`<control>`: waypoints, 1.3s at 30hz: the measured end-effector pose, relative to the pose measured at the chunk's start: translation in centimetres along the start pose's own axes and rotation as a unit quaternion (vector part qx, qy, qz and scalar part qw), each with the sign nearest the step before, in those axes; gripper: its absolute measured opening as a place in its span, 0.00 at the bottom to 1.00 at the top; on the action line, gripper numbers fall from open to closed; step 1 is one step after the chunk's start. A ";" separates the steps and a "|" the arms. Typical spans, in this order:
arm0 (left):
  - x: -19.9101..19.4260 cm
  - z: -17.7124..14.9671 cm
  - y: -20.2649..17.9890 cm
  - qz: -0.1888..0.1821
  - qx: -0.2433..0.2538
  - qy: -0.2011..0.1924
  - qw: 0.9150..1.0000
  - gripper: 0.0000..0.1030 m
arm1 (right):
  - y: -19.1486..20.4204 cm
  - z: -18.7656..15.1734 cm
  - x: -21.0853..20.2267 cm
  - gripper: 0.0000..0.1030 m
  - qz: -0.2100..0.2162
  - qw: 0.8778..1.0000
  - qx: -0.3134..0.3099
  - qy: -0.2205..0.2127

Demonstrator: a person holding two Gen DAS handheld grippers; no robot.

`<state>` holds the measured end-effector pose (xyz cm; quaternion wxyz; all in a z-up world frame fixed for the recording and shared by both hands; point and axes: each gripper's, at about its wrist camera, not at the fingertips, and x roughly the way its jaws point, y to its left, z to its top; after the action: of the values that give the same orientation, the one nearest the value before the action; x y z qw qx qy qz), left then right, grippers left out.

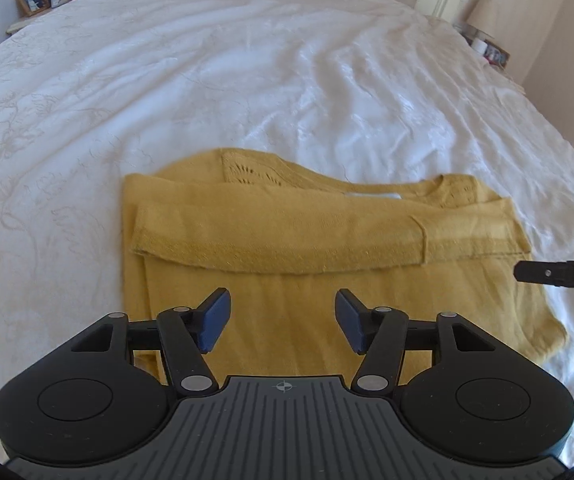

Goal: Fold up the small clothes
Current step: 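Open both grippers and release the hem onto the collar, then move both grippers to the folded edge of the sweater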

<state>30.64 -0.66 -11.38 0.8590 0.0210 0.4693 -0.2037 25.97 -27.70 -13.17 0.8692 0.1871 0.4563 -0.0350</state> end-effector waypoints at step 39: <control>5.3 7.5 -2.8 0.021 0.013 -0.016 1.000 0.55 | 0.3 5.0 5.3 0.77 -0.002 0.998 -0.052 -0.045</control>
<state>38.10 -6.66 -11.09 0.8701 0.0390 0.4523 -0.1920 33.03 -28.60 -14.82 0.8973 0.1388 0.4186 -0.0210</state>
